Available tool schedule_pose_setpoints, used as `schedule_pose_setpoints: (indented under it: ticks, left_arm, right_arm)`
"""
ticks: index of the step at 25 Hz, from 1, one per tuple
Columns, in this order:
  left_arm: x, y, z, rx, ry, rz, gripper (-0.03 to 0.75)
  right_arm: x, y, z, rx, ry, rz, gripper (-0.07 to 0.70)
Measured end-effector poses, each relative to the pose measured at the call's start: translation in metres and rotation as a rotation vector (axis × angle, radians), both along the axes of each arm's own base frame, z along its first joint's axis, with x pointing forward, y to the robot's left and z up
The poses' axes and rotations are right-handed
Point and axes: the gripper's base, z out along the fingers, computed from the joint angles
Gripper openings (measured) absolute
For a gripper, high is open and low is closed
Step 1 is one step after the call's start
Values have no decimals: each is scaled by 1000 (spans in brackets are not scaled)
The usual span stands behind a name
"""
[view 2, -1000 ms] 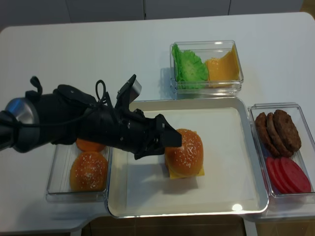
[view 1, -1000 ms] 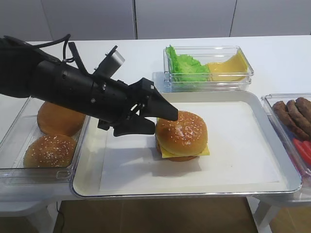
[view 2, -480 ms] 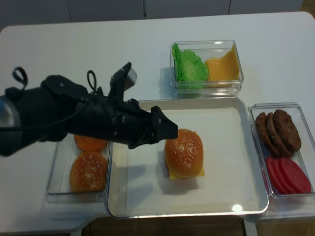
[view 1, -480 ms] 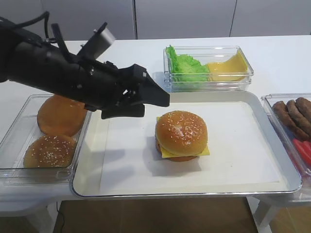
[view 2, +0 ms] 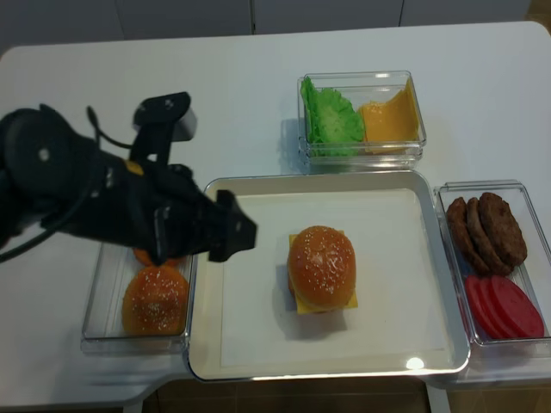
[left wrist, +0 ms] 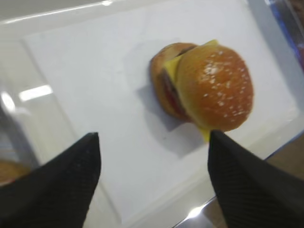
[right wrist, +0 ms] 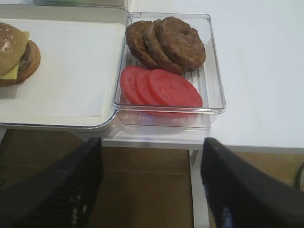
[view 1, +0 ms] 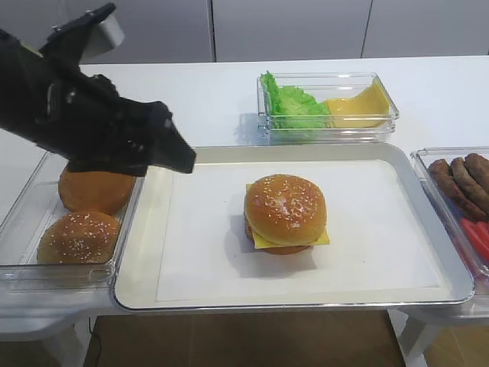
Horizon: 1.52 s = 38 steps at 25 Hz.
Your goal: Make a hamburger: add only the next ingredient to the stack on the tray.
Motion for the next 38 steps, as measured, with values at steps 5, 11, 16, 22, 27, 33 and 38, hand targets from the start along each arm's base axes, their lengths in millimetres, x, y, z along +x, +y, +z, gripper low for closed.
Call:
schedule_pose_setpoints:
  ticks: [5, 11, 16, 22, 27, 33, 38]
  left_arm:
    - [-21, 29, 13, 219, -2, 77, 513]
    - [-56, 50, 34, 288, 1, 79, 492]
    - [-88, 67, 56, 290, -81, 85, 451]
    - [-133, 90, 76, 281, -183, 103, 442]
    - [-168, 108, 86, 263, -265, 117, 440]
    - [-203, 124, 82, 227, -352, 128, 439]
    - [-223, 132, 57, 218, -370, 132, 439]
  right_arm:
    - [0, 0, 0, 0, 0, 0, 492]
    - [0, 0, 0, 0, 0, 0, 492]
    - [0, 0, 0, 0, 0, 0, 492]
    - [0, 0, 0, 0, 0, 0, 491]
    - [0, 0, 0, 0, 0, 0, 492]
    - [0, 0, 0, 6, 1, -4, 492]
    - [0, 0, 0, 6, 1, -4, 492]
